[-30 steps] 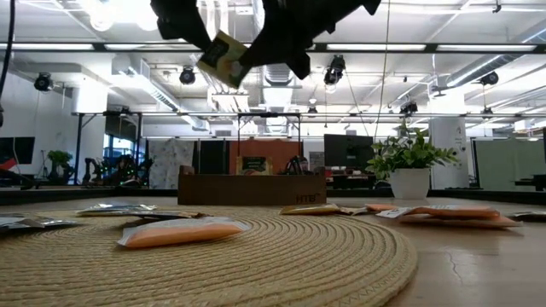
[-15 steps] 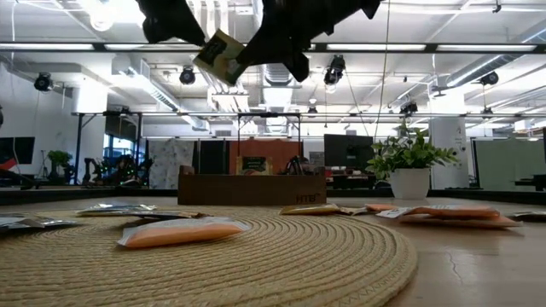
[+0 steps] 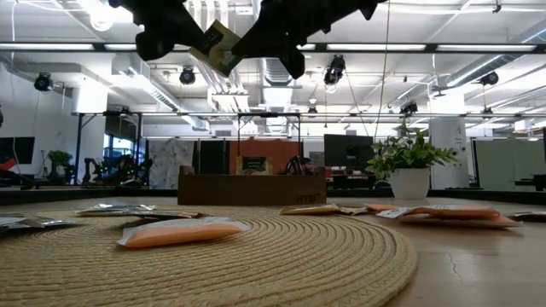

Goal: Pick & Place Tea
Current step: Put the green tea bag into the left section of the wooden organizer

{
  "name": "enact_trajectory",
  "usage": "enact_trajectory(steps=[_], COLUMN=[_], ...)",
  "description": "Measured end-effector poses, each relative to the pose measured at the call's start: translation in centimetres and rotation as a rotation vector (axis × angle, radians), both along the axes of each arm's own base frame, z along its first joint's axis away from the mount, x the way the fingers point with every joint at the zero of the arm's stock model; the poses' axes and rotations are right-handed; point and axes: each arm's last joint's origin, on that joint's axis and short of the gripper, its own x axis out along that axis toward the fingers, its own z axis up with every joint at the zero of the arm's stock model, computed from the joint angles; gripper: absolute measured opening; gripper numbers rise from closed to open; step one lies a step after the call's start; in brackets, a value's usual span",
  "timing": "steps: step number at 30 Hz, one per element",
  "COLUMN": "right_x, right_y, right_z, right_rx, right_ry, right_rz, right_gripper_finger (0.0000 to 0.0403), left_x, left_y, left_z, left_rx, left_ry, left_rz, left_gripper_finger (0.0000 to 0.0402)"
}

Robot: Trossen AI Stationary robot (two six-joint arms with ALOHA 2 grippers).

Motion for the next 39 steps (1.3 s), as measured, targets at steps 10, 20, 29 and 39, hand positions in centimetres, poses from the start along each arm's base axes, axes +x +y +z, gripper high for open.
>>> enact_trajectory(steps=[10,20,29,39], right_x=[0.0,0.0,-0.2,-1.1], right_y=[0.0,0.0,0.0,-0.6], right_z=[-0.1,-0.1,-0.4,-1.5], right_rx=[0.012,0.012,0.009,-0.045], right_ry=[0.003,0.004,0.03,0.199], right_rz=[-0.001,-0.002,-0.002,-0.077], right_gripper_finger=[0.0008,0.0008,0.0025,0.0173], left_x=[0.2,1.2,1.4,0.9], left_y=[0.0,0.0,0.0,1.0], left_z=[0.0,-1.0,-1.0,-1.3], left_rx=[0.009,0.028,0.054,0.107], left_ry=[-0.01,0.043,0.048,0.154], left_rz=[-0.005,-0.048,-0.064,-0.027], left_gripper_finger=[0.0053,0.0025,0.0001,0.0001])
